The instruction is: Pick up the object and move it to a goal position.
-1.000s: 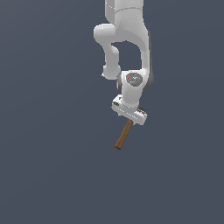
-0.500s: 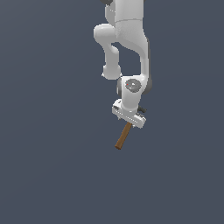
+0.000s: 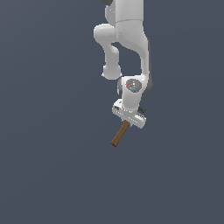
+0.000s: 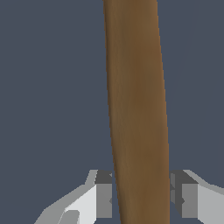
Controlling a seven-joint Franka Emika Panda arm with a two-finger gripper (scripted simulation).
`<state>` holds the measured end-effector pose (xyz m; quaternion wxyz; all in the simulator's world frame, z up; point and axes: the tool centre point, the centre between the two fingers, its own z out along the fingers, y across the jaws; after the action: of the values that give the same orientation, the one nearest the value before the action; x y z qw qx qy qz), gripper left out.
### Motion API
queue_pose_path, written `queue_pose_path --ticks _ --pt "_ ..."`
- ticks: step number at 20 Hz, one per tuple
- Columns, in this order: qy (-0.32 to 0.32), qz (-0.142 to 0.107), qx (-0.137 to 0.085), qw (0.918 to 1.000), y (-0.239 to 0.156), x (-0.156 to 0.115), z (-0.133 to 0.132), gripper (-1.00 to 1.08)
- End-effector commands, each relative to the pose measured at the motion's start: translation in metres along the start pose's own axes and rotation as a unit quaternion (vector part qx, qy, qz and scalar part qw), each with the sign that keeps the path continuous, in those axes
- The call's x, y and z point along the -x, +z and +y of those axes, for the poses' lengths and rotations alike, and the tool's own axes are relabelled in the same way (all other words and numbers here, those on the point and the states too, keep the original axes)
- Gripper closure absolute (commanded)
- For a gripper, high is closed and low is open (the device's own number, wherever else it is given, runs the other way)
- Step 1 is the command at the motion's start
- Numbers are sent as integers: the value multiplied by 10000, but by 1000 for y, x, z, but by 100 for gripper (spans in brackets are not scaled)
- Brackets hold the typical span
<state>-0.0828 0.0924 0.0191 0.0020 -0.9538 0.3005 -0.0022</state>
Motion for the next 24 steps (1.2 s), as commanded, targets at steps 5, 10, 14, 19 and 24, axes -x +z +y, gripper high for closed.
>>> queue_pose_path --ticks 5,10,14,19,24 --pt "2 -2 1 10000 -3 -1 3 108" --pt "2 -2 1 10000 -17 -5 14 108" --pt "4 -4 2 10000 -35 -11 29 108" --pt "7 -6 2 10000 -68 -22 56 108" --pt "13 -15 1 10000 -111 -36 90 108"
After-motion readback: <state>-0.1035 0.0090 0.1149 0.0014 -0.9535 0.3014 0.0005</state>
